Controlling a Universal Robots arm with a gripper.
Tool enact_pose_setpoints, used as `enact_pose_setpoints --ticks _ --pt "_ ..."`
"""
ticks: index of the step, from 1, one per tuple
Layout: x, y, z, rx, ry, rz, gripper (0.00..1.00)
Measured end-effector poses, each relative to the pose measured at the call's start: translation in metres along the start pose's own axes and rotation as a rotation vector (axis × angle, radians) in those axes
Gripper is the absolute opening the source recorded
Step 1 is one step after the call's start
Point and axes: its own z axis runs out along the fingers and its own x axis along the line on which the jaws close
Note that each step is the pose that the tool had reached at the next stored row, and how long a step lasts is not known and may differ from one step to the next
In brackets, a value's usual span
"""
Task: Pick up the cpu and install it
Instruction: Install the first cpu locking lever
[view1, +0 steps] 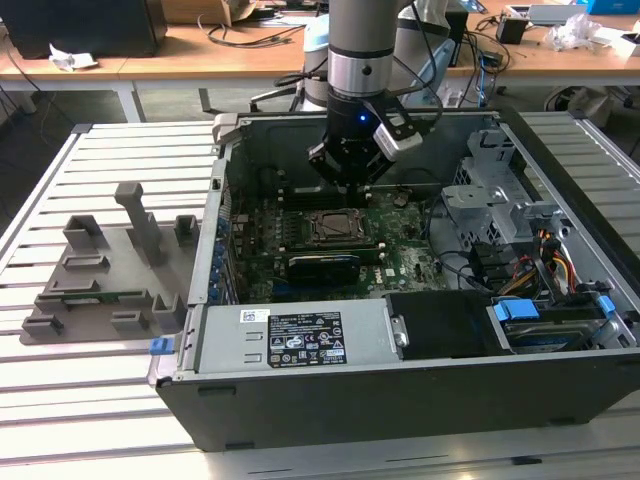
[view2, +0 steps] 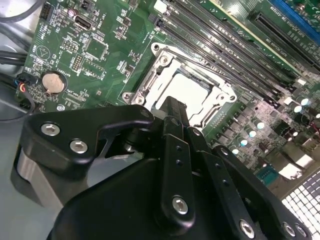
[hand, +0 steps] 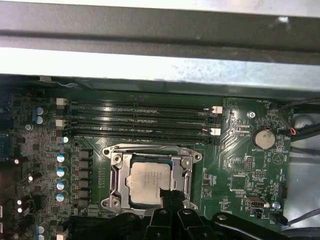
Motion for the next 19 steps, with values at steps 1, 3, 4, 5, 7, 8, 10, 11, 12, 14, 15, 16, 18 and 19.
enact_pose_setpoints --ticks 1,3,4,5,7,8,10,11,12,14,15,16,18,19 --pt "0.0000 -0.0001 -0.0013 0.0009 0.0000 0.000 0.11" --pt "0.0000 -0.0003 -0.0042 0.0025 0.0001 0.000 0.11" --pt "0.0000 -0.0004 -0.0063 0.0036 0.0002 0.000 0.11" --pt "0.0000 -0.0005 -0.0075 0.0043 0.0002 0.000 0.11" --pt "0.0000 -0.0006 -0.0090 0.0057 0.0002 0.000 0.11" --pt "0.0001 -0.0006 -0.0096 0.0063 0.0002 0.000 0.11" --pt "0.0000 -0.0007 -0.0113 0.0080 0.0003 0.000 0.11" --pt "0.0000 -0.0008 -0.0125 0.0087 0.0003 0.000 0.11" --pt "0.0001 -0.0009 -0.0139 0.0094 0.0004 0.000 0.11" --pt "0.0001 -0.0012 -0.0186 0.0109 0.0005 0.000 0.11" --pt "0.0001 -0.0013 -0.0205 0.0113 0.0005 0.000 0.11" --pt "0.0001 -0.0015 -0.0235 0.0115 0.0005 0.000 0.11" --pt "0.0001 -0.0015 -0.0241 0.0102 0.0003 0.000 0.11" --pt "0.0001 -0.0015 -0.0241 0.0102 0.0003 0.000 0.11"
